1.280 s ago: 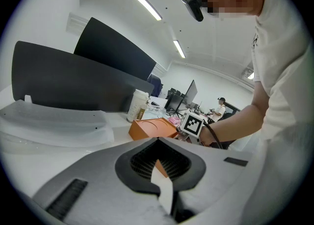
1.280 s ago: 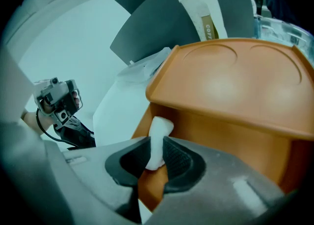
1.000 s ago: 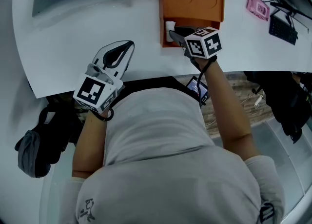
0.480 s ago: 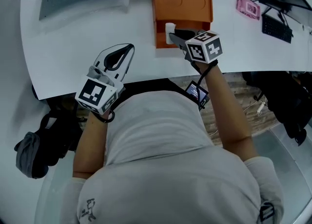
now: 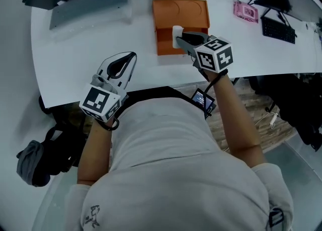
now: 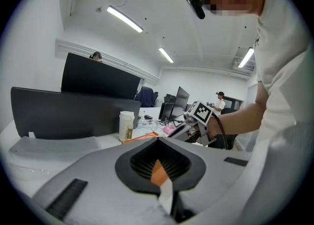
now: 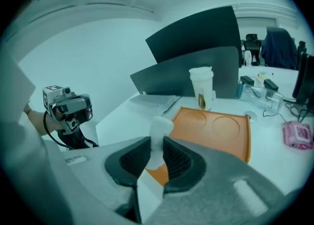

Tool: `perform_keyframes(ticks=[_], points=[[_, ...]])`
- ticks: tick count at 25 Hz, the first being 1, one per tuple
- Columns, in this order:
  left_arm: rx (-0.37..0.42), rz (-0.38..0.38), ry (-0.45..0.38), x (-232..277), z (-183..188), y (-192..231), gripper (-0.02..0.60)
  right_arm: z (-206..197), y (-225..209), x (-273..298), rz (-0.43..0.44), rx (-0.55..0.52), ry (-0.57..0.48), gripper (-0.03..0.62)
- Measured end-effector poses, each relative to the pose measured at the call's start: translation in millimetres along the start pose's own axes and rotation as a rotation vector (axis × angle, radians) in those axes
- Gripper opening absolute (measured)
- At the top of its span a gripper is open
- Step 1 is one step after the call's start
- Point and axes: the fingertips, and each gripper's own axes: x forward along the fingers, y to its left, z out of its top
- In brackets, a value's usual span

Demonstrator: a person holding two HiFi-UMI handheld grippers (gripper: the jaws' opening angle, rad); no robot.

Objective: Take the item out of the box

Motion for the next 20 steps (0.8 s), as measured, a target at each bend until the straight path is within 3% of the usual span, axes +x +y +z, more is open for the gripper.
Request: perform_keyframes(ticks=[12,20], points=[[0.092,0.067,-0.067,-38.3,45.5,-12.2,-0.003,42.5,29.7,-74.4,-0.039,-0.078,-0.202,0.08],[0.126,0.097,-0.104,-51.8,67.2,-23.3,-0.003,46.9,39.1,-90.5,-0.034,-0.1,-0.236,0.081]])
